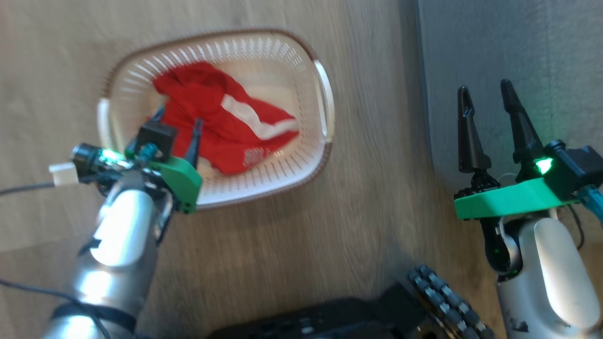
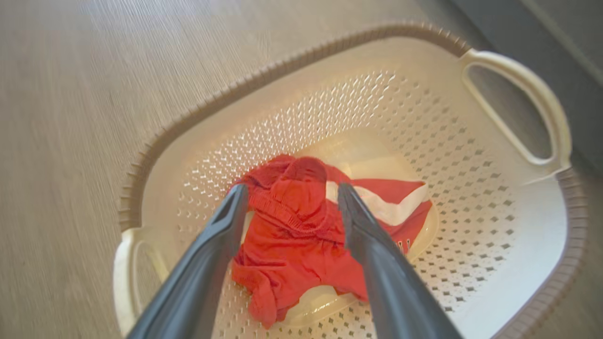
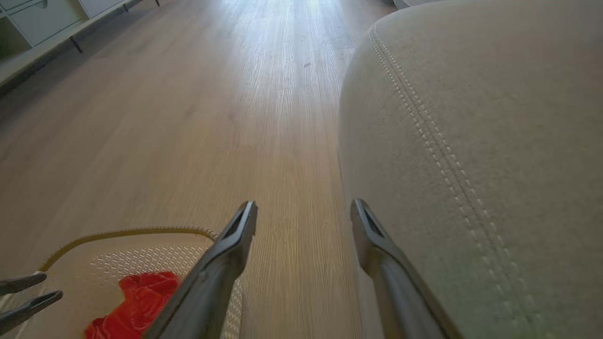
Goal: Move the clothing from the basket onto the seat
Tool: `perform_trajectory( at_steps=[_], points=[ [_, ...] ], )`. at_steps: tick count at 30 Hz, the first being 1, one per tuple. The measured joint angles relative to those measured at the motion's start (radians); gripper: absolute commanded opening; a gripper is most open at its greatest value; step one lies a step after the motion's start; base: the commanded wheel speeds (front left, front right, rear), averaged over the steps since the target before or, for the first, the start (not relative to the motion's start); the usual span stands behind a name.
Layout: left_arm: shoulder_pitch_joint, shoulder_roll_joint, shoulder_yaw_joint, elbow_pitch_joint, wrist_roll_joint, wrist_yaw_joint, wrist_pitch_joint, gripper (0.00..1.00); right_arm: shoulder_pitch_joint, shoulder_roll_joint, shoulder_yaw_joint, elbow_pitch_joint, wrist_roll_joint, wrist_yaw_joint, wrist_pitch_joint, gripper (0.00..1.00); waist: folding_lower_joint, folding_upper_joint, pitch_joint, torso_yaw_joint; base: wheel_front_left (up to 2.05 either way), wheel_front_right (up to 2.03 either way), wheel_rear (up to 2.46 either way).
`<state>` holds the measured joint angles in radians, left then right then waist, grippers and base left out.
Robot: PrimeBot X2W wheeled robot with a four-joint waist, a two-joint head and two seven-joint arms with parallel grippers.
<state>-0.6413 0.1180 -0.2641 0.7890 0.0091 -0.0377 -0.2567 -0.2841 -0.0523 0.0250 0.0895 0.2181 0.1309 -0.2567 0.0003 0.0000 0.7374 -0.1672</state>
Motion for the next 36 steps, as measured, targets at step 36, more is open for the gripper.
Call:
perform_trajectory(
  at_steps=[36],
  points=[
    [-0.47, 0.06, -0.217, 0.508, 0.176, 0.041, 0.281, 1.0, 0.059, 0.011, 0.112, -0.11, 0.142, 0.0, -0.003, 1.0, -0.0003, 0.0, 0.272, -0.182, 0.0, 0.0, 0.0]
  ],
)
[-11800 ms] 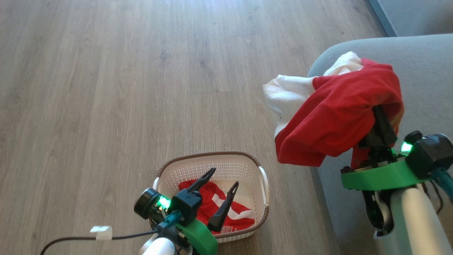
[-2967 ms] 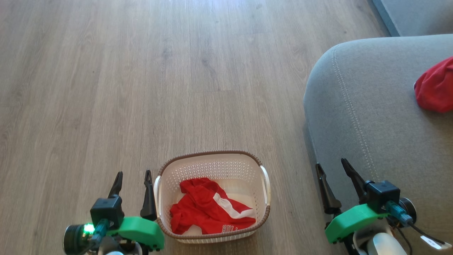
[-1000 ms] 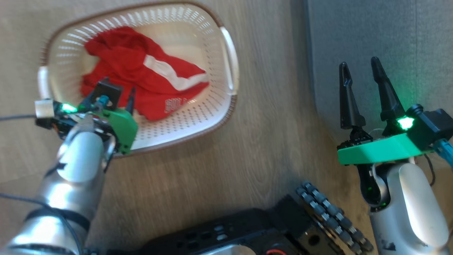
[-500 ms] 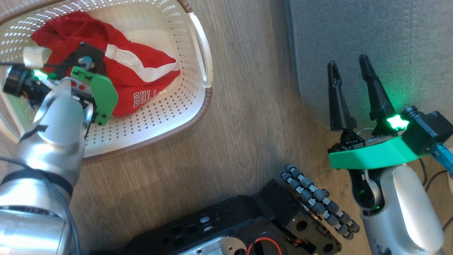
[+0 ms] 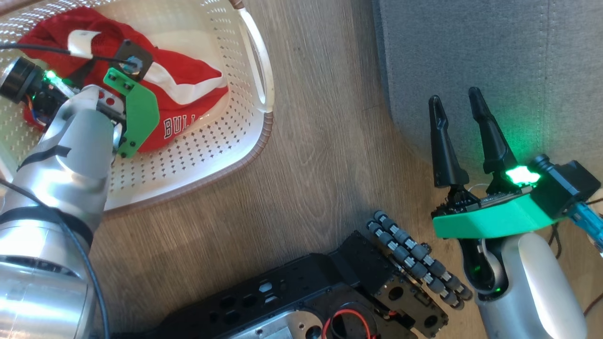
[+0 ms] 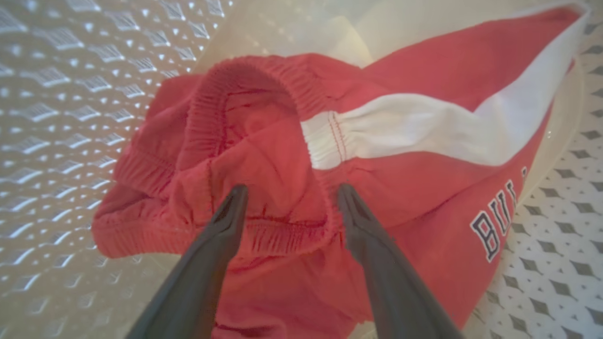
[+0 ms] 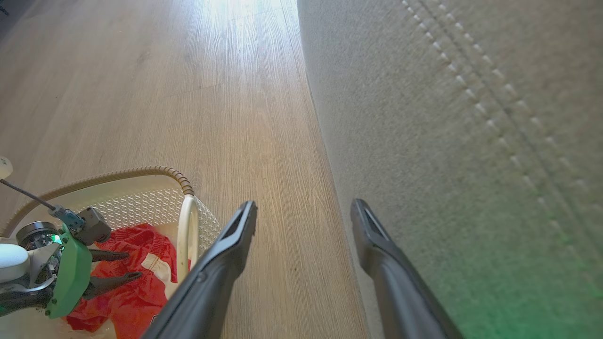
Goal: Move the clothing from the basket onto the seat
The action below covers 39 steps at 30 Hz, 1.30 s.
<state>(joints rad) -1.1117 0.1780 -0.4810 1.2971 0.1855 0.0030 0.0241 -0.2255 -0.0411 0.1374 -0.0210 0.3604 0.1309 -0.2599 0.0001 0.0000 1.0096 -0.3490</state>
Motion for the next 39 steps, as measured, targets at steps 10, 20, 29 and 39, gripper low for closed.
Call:
perform_trajectory(
  at_steps=[10, 20, 29, 39],
  points=[
    [-0.005, 0.005, 0.002, 0.001, -0.029, -0.01, 0.09, 1.0, 0.038, 0.0, 0.007, -0.029, 0.001, 0.0, 0.0, 1.0, 0.0, 0.0, 0.022, 0.013, 0.0, 0.0, 0.0],
    [-0.041, 0.018, -0.009, 0.001, -0.046, -0.063, 0.136, 1.0, 0.075, 0.0, 0.012, -0.081, -0.026, 0.0, 0.0, 1.0, 0.0, 0.0, 0.042, 0.046, 0.0, 0.0, 0.0],
    [-0.061, 0.021, -0.066, 0.001, -0.019, -0.088, 0.196, 0.0, 0.076, 0.0, 0.007, -0.105, -0.036, 0.0, 0.0, 1.0, 0.0, 0.0, 0.054, 0.062, 0.0, 0.0, 0.0],
    [-0.062, 0.023, -0.075, 0.002, -0.036, -0.089, 0.17, 0.0, 0.073, 0.0, 0.007, -0.102, -0.037, 0.0, 0.0, 1.0, 0.0, 0.0, 0.048, 0.062, 0.0, 0.0, 0.0]
  ],
)
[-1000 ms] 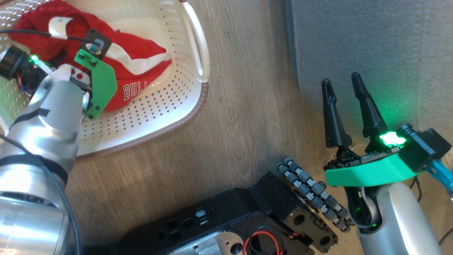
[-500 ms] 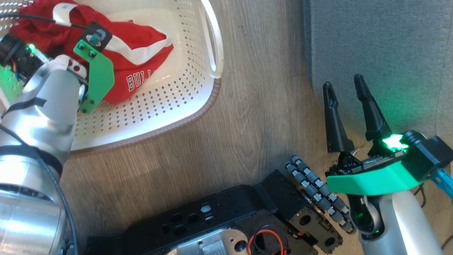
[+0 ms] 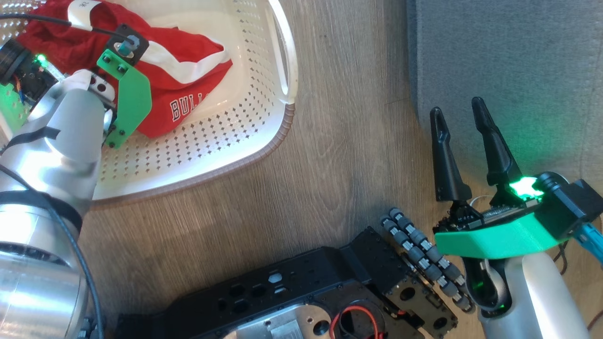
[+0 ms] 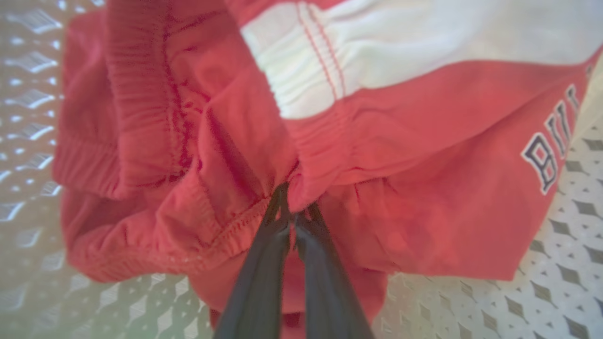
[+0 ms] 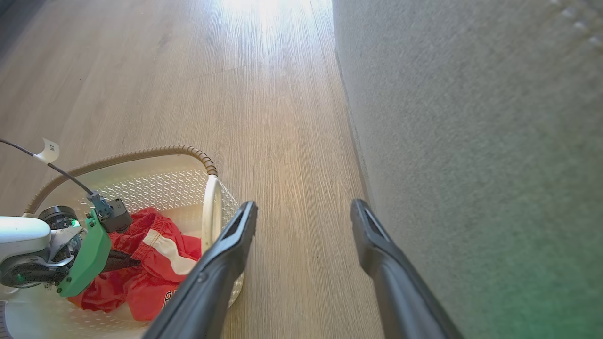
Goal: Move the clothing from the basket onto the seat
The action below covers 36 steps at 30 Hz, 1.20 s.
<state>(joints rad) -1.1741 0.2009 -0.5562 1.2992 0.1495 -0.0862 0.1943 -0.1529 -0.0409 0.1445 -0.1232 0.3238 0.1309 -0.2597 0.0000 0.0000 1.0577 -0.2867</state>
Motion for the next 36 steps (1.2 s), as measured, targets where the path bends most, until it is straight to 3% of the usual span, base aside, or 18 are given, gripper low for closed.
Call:
perform_trajectory(
  at_steps=[15, 19, 29, 35, 36],
  points=[
    [0.018, -0.009, 0.002, 0.002, -0.067, -0.006, -0.123, 0.0, -0.098, 0.0, 0.017, 0.062, 0.006, 0.0, 0.0, 1.0, 0.0, 0.0, -0.114, -0.024, 0.0, 0.0, 0.0],
    [0.051, -0.012, 0.002, 0.002, -0.082, 0.001, -0.221, 0.0, -0.137, 0.0, 0.033, 0.096, 0.006, 0.0, 0.0, 1.0, 0.0, 0.0, -0.163, -0.032, 0.0, 0.0, 0.0],
    [0.177, -0.082, 0.027, 0.003, -0.161, 0.009, -0.4, 0.0, -0.142, -0.001, 0.022, 0.17, -0.025, 0.0, 0.0, 1.0, 0.0, 0.0001, -0.349, 0.003, 0.0, 0.0, 0.0],
    [0.242, -0.114, 0.058, -0.026, -0.216, 0.01, -0.442, 0.0, -0.125, -0.001, 0.022, 0.207, -0.04, 0.0, 0.0, 1.0, -0.0001, 0.0001, -0.457, 0.026, 0.0, 0.0, 0.0],
    [0.278, -0.118, 0.074, -0.067, -0.236, 0.012, -0.442, 0.0, -0.106, -0.001, 0.019, 0.226, -0.002, 0.0, 0.0, 1.0, -0.0001, 0.0001, -0.501, 0.035, 0.0, 0.0, 0.0]
  ],
)
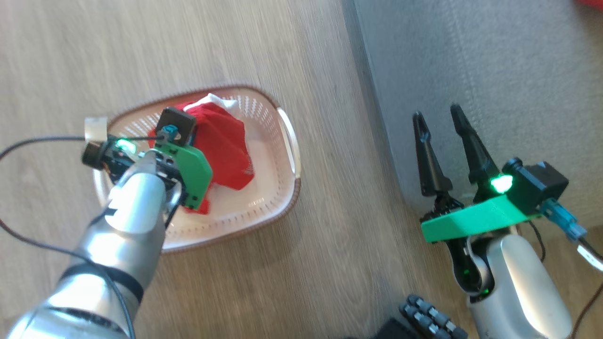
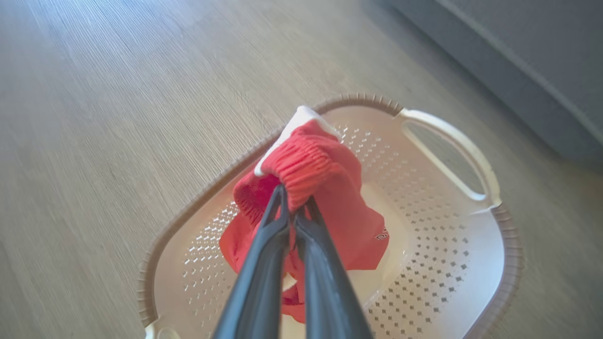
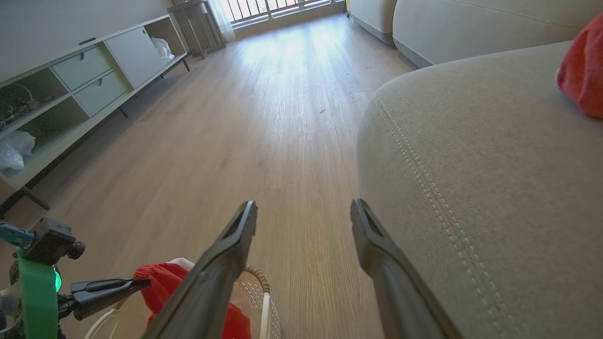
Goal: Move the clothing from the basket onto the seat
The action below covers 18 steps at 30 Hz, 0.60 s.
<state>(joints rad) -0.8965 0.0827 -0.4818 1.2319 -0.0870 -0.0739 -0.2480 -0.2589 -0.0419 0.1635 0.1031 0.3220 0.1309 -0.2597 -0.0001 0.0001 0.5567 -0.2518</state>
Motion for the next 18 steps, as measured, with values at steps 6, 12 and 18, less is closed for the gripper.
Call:
perform_trajectory(
  at_steps=[6, 12, 18],
  points=[
    [0.142, -0.005, 0.042, -0.275, -0.045, 0.01, 0.0, 0.0, 0.035, -0.001, -0.023, 0.045, 0.021, 0.0, 0.0, 1.0, 0.0, 0.0, -0.128, 0.033, 0.0, 0.0, 0.0],
    [0.282, -0.008, 0.079, -0.505, -0.046, 0.014, -0.001, 0.0, 0.06, -0.002, -0.013, 0.078, 0.001, 0.0, 0.0, 1.0, 0.0, 0.0, -0.239, 0.074, 0.0, 0.0, 0.0],
    [0.403, -0.011, 0.131, -0.686, -0.041, 0.005, -0.001, 0.0, 0.106, -0.002, -0.019, 0.115, -0.012, 0.0, 0.0, 1.0, 0.0, 0.0, -0.347, 0.113, 0.0, 0.0, 0.0]
  ],
)
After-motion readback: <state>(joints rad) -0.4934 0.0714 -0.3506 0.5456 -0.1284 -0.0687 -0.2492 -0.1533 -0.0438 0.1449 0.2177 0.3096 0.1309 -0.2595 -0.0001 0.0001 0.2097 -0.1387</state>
